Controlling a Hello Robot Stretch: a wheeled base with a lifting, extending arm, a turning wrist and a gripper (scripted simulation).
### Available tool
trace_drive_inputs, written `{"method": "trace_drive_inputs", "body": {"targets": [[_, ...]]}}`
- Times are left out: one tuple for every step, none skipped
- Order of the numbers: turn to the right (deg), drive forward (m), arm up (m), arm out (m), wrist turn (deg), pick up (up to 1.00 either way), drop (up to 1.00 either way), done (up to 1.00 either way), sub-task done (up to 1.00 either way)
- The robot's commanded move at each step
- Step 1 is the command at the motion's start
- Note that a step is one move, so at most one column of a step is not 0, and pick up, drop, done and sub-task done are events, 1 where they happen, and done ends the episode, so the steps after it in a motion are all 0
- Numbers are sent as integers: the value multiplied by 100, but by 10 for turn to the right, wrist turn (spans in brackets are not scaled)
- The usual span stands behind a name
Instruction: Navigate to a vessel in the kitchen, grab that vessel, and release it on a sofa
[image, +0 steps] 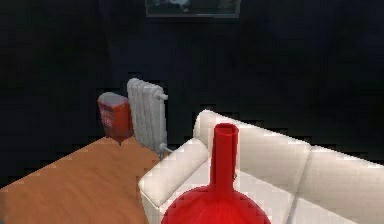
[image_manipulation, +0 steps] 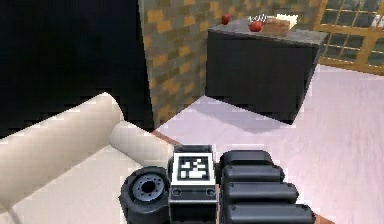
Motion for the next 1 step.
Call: {"method": "trace_drive_inputs", "body": {"targets": [[-120, 0, 0, 0, 0, 0, 0, 0, 0]]}}
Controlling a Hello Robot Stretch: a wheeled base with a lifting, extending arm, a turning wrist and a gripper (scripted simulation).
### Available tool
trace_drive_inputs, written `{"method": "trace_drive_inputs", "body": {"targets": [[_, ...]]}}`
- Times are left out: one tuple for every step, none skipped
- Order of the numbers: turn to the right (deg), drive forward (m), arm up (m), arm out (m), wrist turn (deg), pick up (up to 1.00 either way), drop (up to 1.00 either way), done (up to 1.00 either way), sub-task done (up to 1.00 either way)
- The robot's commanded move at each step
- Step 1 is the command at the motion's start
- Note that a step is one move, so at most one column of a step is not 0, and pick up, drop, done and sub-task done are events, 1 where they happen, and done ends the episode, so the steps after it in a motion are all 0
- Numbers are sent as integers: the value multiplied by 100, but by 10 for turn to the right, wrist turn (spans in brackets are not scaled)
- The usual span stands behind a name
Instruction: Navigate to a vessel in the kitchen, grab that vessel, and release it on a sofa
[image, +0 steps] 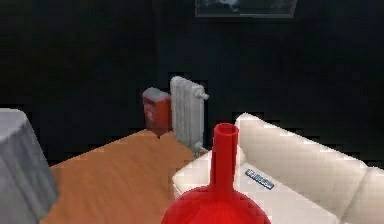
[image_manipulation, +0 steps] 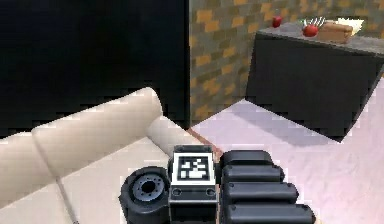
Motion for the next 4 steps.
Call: {"method": "trace_drive_inputs", "body": {"targets": [[90, 0, 0, 0, 0, 0, 0, 0, 0], [450, 0, 0, 0, 0, 0, 0, 0, 0], [60, 0, 0, 0, 0, 0, 0, 0, 0], [0, 25, 0, 0, 0, 0, 0, 0, 0]]}}
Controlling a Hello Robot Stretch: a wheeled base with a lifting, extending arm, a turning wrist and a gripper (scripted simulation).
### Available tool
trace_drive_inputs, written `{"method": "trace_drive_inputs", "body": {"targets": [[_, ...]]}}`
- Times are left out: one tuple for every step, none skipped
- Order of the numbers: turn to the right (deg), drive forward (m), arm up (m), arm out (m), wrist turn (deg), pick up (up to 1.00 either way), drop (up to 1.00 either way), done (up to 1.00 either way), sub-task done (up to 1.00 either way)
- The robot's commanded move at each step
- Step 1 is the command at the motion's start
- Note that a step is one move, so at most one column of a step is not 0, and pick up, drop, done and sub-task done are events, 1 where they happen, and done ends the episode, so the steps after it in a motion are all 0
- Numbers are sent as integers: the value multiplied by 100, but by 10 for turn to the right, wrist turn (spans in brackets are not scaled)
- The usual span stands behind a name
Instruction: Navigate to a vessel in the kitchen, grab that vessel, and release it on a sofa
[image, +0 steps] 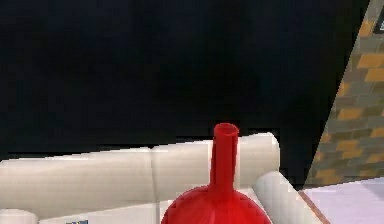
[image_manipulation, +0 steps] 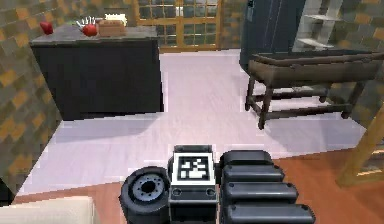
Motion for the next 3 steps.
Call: {"method": "trace_drive_inputs", "body": {"targets": [[-450, 0, 0, 0, 0, 0, 0, 0, 0], [-450, 0, 0, 0, 0, 0, 0, 0, 0], [-210, 0, 0, 0, 0, 0, 0, 0, 0]]}}
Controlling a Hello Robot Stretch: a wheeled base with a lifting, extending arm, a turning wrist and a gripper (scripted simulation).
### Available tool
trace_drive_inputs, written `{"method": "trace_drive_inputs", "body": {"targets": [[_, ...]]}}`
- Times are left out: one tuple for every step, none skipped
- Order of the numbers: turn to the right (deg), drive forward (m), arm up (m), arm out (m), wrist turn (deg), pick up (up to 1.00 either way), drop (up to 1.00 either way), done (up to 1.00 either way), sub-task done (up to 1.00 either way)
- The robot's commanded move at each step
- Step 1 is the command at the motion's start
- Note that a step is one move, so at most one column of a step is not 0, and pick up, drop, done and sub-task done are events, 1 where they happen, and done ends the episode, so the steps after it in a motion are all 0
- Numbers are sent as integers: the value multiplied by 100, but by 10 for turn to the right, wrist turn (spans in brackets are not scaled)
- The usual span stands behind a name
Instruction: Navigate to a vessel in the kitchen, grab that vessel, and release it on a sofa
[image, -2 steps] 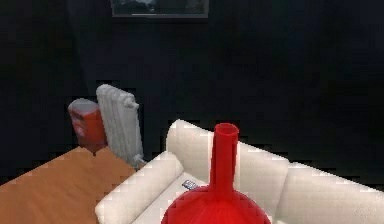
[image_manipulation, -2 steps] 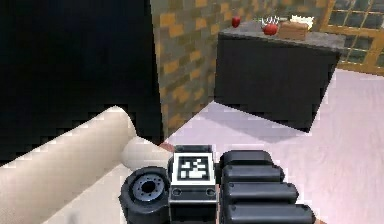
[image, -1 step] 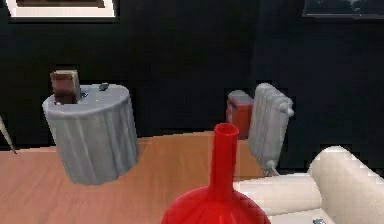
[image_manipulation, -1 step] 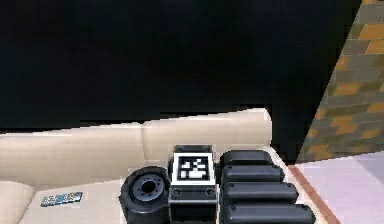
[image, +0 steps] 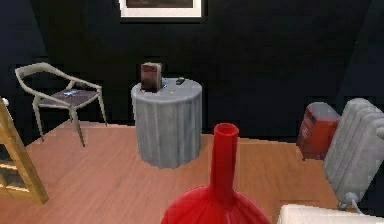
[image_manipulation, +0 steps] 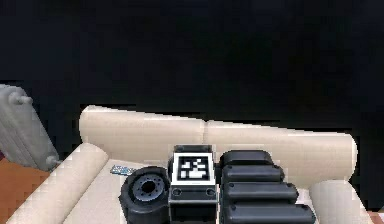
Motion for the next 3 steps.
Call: {"method": "trace_drive_inputs", "body": {"targets": [[0, 0, 0, 38, 0, 0, 0, 0, 0], [0, 0, 0, 0, 450, 0, 0, 0, 0], [0, 0, 0, 0, 450, 0, 0, 0, 0]]}}
